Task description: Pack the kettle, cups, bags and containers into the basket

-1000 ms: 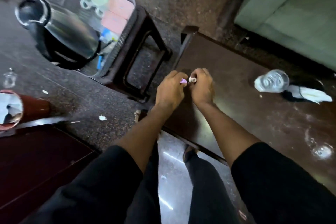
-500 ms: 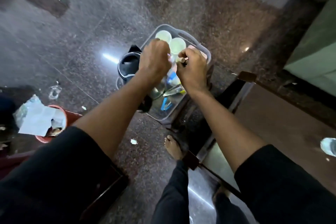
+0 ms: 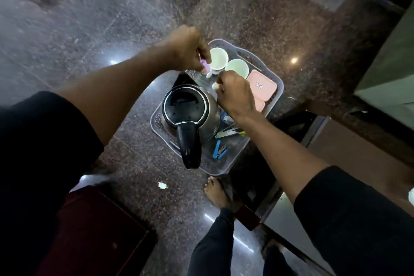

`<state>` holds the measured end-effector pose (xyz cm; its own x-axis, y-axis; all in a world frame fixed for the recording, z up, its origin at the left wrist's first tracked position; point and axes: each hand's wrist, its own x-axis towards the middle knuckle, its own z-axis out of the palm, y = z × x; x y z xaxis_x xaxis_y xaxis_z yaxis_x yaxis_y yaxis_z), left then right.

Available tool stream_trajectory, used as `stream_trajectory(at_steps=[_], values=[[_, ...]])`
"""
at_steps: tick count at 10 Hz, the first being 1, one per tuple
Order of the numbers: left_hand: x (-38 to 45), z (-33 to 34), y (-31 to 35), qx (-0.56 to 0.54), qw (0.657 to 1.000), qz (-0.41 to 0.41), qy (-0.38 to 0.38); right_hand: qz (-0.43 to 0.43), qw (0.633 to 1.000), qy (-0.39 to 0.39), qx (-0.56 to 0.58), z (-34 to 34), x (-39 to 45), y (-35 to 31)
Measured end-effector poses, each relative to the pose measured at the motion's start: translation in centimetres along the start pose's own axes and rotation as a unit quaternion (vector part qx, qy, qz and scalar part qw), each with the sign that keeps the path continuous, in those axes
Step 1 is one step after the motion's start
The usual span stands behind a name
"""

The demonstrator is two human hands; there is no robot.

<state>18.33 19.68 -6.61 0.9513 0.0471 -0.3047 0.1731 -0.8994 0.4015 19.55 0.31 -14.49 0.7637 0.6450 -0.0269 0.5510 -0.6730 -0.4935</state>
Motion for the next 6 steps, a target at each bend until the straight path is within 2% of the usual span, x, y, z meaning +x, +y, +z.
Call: stream_trajectory(at_steps=[1, 2, 3, 4, 5, 6], values=[[0.2, 1.7, -2.1, -0.006, 1.0, 0.014, 0.017, -0.135, 0.986, -0.027, -0.096, 0.2, 1.1, 0.6], [0.8, 2.8, -3.8, 0.004, 1.0, 0.019, 0.018, -0.198, 0.962, -0.053, -0.18, 0.8, 2.4, 1.0], [1.0, 4.4, -4.8, 0.044, 0.998, 0.025, 0.026, -0.206, 0.95, -0.089, -0.216, 1.5, 3.1, 0.9], [1.1, 6.0, -5.1, 0.095, 0.994, 0.031, 0.042, -0.22, 0.937, -0.094, -0.254, 2.1, 3.7, 0.9], [1.5, 7.0, -5.8, 0.129, 0.987, 0.09, 0.029, -0.244, 0.92, -0.087, -0.294, 2.5, 3.9, 1.0], [1.8, 7.5, -6.1, 0.134, 0.975, 0.168, 0.054, -0.24, 0.925, -0.065, -0.288, 2.8, 3.8, 1.4]])
